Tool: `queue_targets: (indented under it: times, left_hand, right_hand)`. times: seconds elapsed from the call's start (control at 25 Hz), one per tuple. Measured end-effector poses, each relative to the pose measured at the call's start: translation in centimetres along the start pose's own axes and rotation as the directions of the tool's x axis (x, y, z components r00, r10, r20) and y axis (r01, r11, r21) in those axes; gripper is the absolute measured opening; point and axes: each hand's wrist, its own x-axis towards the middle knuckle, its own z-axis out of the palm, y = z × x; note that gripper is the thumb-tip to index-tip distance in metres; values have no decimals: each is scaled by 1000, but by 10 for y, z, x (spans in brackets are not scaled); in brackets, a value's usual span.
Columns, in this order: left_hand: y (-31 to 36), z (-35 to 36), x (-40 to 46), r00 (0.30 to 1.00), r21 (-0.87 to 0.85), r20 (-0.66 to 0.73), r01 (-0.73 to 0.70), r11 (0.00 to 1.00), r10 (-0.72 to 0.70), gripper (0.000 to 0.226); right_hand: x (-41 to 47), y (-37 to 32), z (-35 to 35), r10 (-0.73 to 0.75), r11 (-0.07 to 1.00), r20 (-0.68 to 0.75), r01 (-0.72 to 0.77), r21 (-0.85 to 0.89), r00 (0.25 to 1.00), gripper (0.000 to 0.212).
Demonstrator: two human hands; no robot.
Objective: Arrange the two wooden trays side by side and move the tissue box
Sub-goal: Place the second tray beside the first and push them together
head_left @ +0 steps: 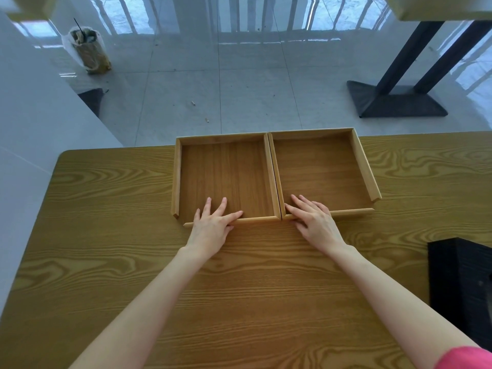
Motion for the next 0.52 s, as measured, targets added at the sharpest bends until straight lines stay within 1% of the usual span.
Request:
queue_targets:
  times: [0.36, 0.52]
  left_hand:
    - [-1, 2, 0, 1000, 12, 0, 6, 1000, -6, 44]
    - [2, 0, -3, 999, 61, 40, 14, 998, -16, 51]
  right_hand:
    - [0, -1, 1, 3, 1000, 4, -3, -12, 1000, 46]
    - [-1, -6, -2, 24, 995, 76, -16, -94, 997, 53]
